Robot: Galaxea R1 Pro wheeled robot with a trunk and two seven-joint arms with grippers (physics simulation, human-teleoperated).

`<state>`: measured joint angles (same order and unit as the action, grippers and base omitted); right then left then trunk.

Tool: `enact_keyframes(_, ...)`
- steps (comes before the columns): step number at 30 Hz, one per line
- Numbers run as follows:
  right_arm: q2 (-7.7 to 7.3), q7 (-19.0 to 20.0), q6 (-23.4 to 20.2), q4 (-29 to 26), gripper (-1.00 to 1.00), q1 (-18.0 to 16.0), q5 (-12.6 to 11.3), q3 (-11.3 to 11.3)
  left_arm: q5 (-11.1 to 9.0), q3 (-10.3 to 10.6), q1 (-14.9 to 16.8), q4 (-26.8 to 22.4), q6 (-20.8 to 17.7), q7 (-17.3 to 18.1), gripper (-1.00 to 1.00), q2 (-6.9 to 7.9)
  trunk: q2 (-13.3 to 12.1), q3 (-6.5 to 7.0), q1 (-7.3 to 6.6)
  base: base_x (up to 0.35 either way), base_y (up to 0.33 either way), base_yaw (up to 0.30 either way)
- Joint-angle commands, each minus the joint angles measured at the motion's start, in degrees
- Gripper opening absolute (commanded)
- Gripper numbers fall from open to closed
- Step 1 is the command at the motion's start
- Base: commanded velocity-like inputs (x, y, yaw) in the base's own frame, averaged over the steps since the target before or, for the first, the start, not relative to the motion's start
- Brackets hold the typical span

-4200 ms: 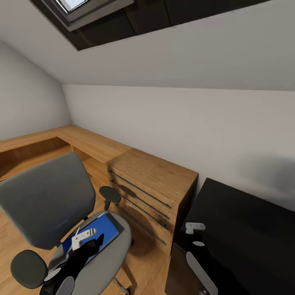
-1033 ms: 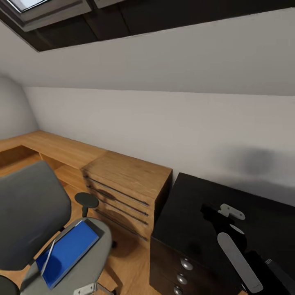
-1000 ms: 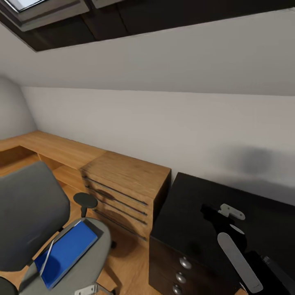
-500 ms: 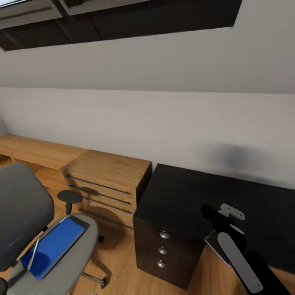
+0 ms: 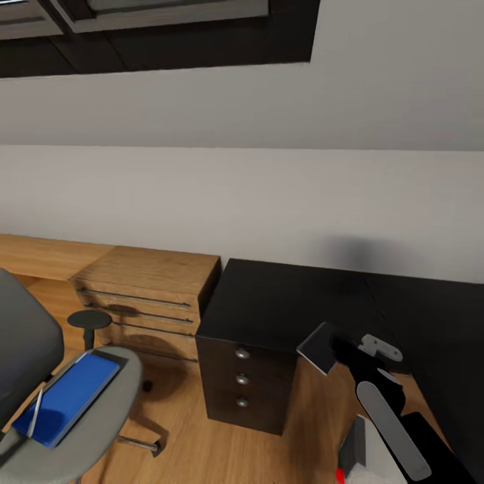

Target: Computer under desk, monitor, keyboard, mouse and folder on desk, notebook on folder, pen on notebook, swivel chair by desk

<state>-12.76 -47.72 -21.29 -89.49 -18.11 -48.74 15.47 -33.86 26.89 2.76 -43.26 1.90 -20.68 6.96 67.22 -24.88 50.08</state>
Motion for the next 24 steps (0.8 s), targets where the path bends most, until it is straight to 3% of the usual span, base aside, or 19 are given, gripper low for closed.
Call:
enact_keyframes(1, -0.03, -0.47, -0.08, 0.07, -1.0, -0.09, -0.39, 0.11, -0.58, 0.44, 0.05, -0.07, 0.2, -0.48, 1.0, 0.09, 0.05, -0.06, -0.01, -0.123, 0.185, -0.292)
enact_keyframes(9, 0.01, -0.51, -0.06, 0.58, -1.0, -0.09, -0.39, 0.09, -0.59, 0.36, 0.05, -0.03, 0.21, -0.5, 1.0, 0.07, 0.05, -0.06, -0.01, -0.022, 0.033, -0.26)
enact_keyframes(14, 0.02, -0.62, -0.06, 0.63, -1.0, -0.09, -0.39, -0.07, -0.47, 0.37, 0.05, 1.17, 0.23, -0.51, 1.0, 0.04, 0.05, -0.06, -0.01, -0.002, 0.002, -0.055)
enact_keyframes(20, -0.07, -0.58, -0.3, 0.65, -1.0, -0.09, -0.31, -2.16, -0.51, 0.43, 0.05, 1.64, 0.45, -0.51, 1.0, -0.33, 0.05, -0.06, -0.01, 0.0, 0.0, -0.026)
enact_keyframes(22, -0.31, -0.48, -0.49, 0.73, -1.0, -0.09, -0.31, -2.31, -0.51, 0.43, 0.05, 2.07, 0.46, -0.51, 1.0, -0.75, 0.05, -0.06, -0.01, 0.0, 0.0, -0.162)
enact_keyframes(24, -1.83, -0.11, -0.6, 1.38, -1.0, -0.09, -0.36, -2.4, -0.46, 0.44, 0.05, 2.69, 0.47, -0.51, 1.0, -1.1, 0.05, -0.06, -0.01, 0.0, 0.0, -0.231)
